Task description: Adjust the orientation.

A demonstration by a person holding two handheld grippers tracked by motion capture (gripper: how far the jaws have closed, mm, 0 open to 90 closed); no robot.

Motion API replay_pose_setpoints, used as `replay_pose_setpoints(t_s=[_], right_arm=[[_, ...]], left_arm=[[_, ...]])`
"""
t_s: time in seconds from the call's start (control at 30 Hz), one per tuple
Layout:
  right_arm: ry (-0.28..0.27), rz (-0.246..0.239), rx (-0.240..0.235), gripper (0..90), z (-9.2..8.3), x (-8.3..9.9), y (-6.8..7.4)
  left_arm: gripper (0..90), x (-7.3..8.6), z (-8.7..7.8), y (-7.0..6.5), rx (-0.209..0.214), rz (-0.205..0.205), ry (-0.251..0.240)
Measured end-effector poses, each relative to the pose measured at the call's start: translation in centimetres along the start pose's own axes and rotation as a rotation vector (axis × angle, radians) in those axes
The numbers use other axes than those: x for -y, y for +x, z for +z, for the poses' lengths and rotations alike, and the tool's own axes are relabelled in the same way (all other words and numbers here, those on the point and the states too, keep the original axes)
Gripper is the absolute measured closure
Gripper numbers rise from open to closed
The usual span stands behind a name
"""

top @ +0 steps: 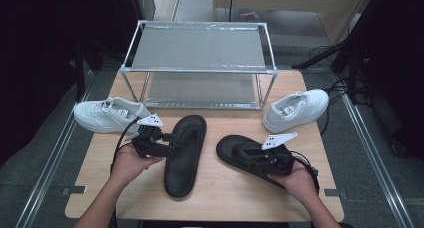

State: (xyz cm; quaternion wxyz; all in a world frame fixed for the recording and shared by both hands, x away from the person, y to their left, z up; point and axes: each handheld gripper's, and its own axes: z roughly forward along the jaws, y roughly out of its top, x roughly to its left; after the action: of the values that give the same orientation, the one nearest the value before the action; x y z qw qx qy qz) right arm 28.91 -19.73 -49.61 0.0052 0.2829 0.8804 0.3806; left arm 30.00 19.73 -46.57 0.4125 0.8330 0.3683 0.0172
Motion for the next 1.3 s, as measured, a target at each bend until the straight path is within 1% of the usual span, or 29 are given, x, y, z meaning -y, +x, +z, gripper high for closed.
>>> replay_pose_setpoints(t_s=[0.1,0.23,0.33,0.43,0.57,0.7,0.73,0.87,0.9,1.0,1.1,1.17,1.23,1.3], right_arm=[[-0.023,0.028,0.001,80.8,-0.1,-0.6,0.1],[-0.034,0.073,0.012,80.9,0.1,-1.5,0.2],[-0.038,0.089,0.016,80.9,0.5,-2.1,0.1],[-0.032,0.119,0.031,80.8,1.1,-2.7,0.0],[-0.047,0.160,0.044,80.9,1.8,-3.5,-0.3],[-0.052,0.187,0.061,80.8,2.5,-4.4,-0.5],[-0.052,0.191,0.066,80.8,2.8,-4.6,-0.6],[-0.046,0.215,0.111,80.4,3.7,-5.4,-0.9],[-0.044,0.214,0.116,80.4,3.8,-5.6,-0.9],[-0.045,0.237,0.151,80.2,4.5,-6.0,-1.2],[-0.058,0.251,0.160,80.1,5.2,-6.3,-1.3],[-0.060,0.247,0.165,79.8,5.6,-6.3,-1.3],[-0.059,0.248,0.160,79.6,6.0,-6.3,-1.4],[-0.073,0.252,0.154,76.5,6.0,-6.2,-1.4]], left_arm=[[38.4,0.1,-0.1,0.0,0.001,-0.004,-0.001],[38.4,0.3,-0.2,0.1,-0.006,-0.007,-0.004],[38.4,0.3,-0.3,0.1,-0.006,-0.009,-0.005],[38.4,0.4,-0.3,0.1,-0.003,-0.012,-0.007],[38.4,0.4,-0.4,0.1,-0.004,-0.014,-0.007],[38.4,0.4,-0.3,0.1,-0.003,-0.013,-0.004],[38.4,0.4,-0.3,0.1,0.000,-0.013,-0.006],[38.4,0.4,-0.3,0.1,-0.001,-0.011,-0.004],[38.4,0.4,-0.3,0.1,-0.003,-0.010,-0.004],[38.4,0.5,-0.3,0.1,0.000,-0.011,-0.005],[38.4,0.5,-0.3,0.2,0.001,-0.015,-0.007],[38.4,0.5,-0.3,0.2,0.000,-0.015,-0.007],[38.4,0.6,-0.2,0.3,-0.001,-0.015,-0.002],[38.4,0.6,-0.2,0.3,-0.001,-0.013,-0.003]])
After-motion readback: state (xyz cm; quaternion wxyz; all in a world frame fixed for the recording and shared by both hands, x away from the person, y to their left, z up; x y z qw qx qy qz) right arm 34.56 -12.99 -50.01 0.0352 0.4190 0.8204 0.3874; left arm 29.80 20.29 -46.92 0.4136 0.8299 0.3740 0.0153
